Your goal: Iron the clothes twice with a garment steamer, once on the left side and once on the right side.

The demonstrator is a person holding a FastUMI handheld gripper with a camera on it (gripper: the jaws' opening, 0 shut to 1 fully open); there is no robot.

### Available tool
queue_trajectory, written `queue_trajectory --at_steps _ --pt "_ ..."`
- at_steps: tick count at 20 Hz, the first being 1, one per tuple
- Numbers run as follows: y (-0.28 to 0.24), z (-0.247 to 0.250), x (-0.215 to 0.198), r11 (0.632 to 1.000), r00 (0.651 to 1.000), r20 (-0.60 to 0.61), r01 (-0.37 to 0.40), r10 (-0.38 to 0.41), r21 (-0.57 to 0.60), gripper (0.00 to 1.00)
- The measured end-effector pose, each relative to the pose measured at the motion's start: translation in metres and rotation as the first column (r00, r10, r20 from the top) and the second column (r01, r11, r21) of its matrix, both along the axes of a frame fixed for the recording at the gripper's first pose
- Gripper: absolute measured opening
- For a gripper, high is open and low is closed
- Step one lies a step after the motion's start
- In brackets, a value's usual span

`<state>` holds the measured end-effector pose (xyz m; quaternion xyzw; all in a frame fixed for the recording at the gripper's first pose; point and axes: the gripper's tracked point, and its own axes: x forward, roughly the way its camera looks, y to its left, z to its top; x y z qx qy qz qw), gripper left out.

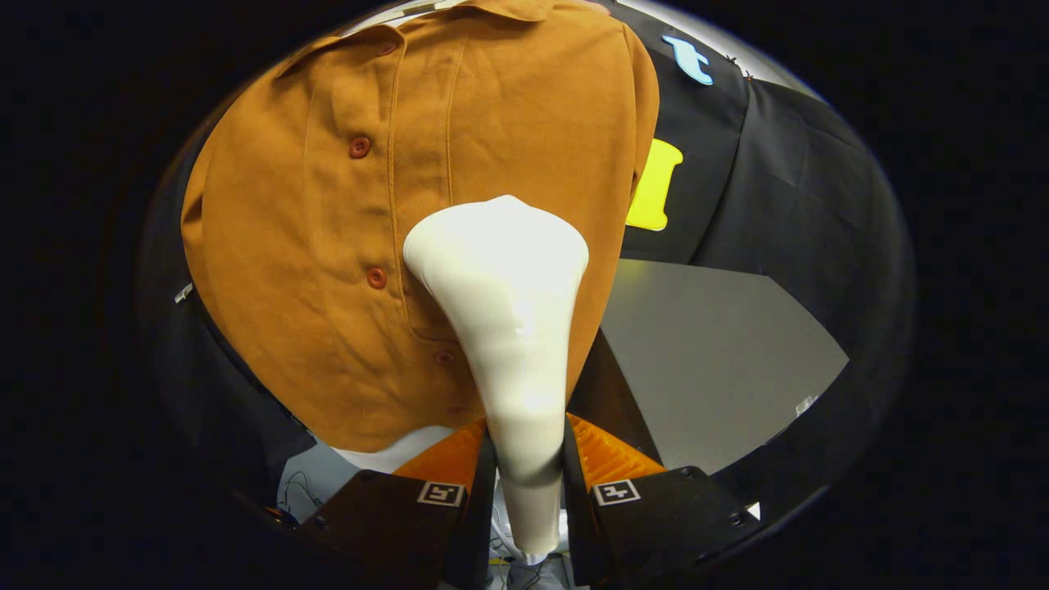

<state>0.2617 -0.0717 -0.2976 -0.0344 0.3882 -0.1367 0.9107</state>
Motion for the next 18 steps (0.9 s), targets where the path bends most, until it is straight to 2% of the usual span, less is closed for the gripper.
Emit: queue_trajectory --at_steps 6,11,15,18 --pt "-0.004 -0.004 -0.021 1.0 1.0 -0.017 0.003 -0.003 0.007 0.42" --pt "0.012 0.071 -0.023 1.0 0.992 0.129 -0.003 0.006 -0.022 0.42" --pt "0.054 0.13 0.003 0.996 0.959 0.269 -0.075 0.085 -0.048 0.42" --pt "0.092 0.149 0.023 0.99 0.936 0.322 -0.132 0.142 -0.051 0.42"
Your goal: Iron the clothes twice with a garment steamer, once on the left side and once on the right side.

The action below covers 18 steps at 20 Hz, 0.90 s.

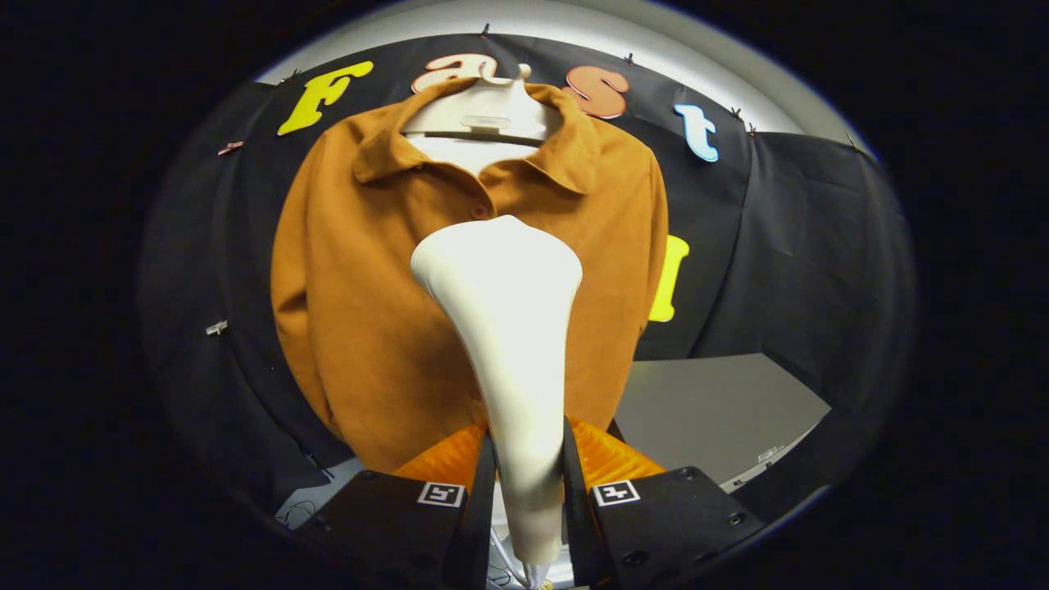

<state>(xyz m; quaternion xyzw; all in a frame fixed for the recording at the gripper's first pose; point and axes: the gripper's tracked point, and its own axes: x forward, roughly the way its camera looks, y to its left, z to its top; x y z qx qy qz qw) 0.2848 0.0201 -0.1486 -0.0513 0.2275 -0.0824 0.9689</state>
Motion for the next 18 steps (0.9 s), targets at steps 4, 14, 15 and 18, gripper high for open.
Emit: queue_trajectory --at_steps 4,14,15,18 --pt "0.04 0.008 0.023 0.998 0.998 0.025 -0.055 0.054 0.016 0.42" --pt "0.063 -0.012 0.048 0.999 0.999 0.002 -0.052 0.052 -0.018 0.42" --pt "0.064 -0.016 0.049 0.998 0.999 -0.007 -0.048 0.048 -0.032 0.42" --pt "0.062 -0.029 0.045 0.997 0.999 -0.035 -0.04 0.037 -0.061 0.42"
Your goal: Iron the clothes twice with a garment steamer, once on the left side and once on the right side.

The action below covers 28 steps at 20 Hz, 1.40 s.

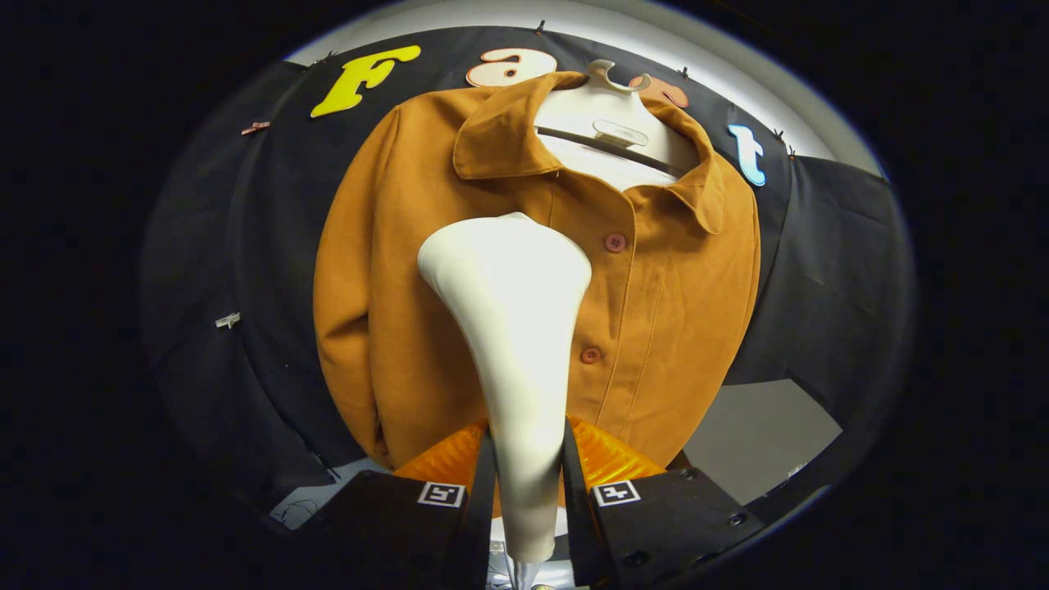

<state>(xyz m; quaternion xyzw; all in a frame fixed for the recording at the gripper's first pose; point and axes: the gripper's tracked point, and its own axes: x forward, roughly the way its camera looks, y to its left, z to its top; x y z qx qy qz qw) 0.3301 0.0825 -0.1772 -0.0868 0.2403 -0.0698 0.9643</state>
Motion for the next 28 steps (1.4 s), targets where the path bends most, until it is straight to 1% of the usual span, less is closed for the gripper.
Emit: queue_trajectory --at_steps 5,15,20,23,28 --pt "0.001 -0.026 -0.006 0.999 0.998 -0.055 0.007 -0.009 -0.037 0.42" --pt "-0.006 -0.082 -0.024 0.995 0.984 -0.166 0.055 -0.068 -0.086 0.42" --pt "-0.007 -0.113 -0.032 0.994 0.969 -0.235 0.065 -0.082 -0.083 0.42" --pt "-0.006 -0.125 -0.045 0.994 0.959 -0.27 0.067 -0.087 -0.081 0.42" --pt "-0.01 -0.156 -0.062 0.994 0.934 -0.342 0.078 -0.101 -0.082 0.42"
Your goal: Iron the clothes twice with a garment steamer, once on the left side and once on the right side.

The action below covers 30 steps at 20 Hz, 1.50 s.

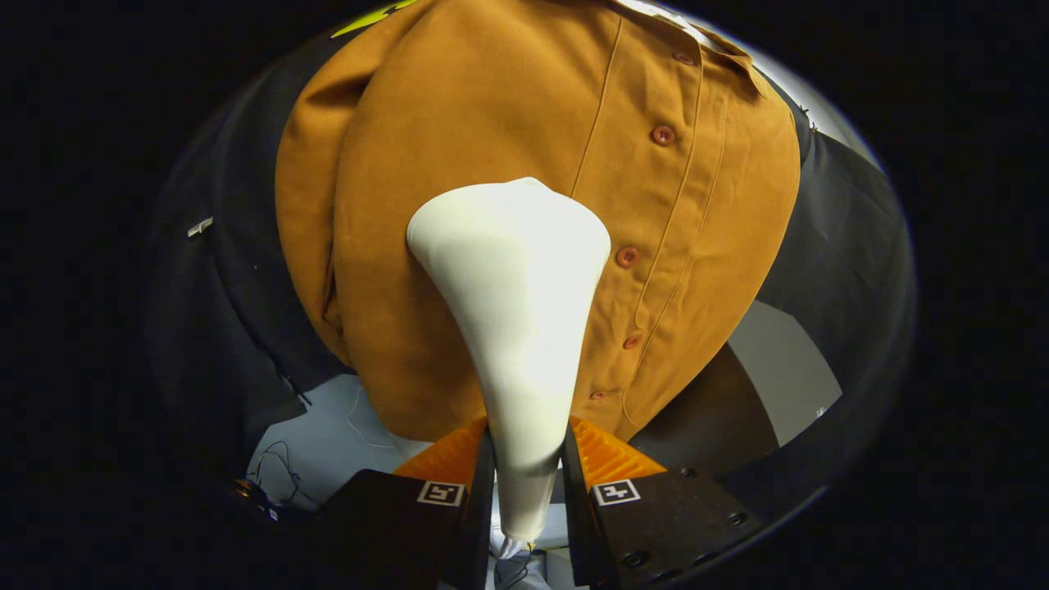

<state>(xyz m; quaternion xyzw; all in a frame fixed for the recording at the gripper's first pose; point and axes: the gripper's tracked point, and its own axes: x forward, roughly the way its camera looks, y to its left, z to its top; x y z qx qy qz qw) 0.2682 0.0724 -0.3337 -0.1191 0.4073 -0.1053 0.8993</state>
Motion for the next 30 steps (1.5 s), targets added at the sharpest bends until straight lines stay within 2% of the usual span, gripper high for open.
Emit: queue_trajectory --at_steps 8,13,21,30 --pt "0.001 -0.04 -0.027 0.999 0.995 -0.096 0.009 -0.006 0.031 0.42" --pt "-0.001 -0.043 -0.039 0.999 0.994 -0.112 0.004 0.001 0.044 0.42" --pt "-0.038 0.029 -0.043 0.998 0.998 0.036 0.045 -0.046 0.043 0.42" --pt "-0.107 0.109 -0.047 0.993 0.973 0.199 0.114 -0.12 0.042 0.42"
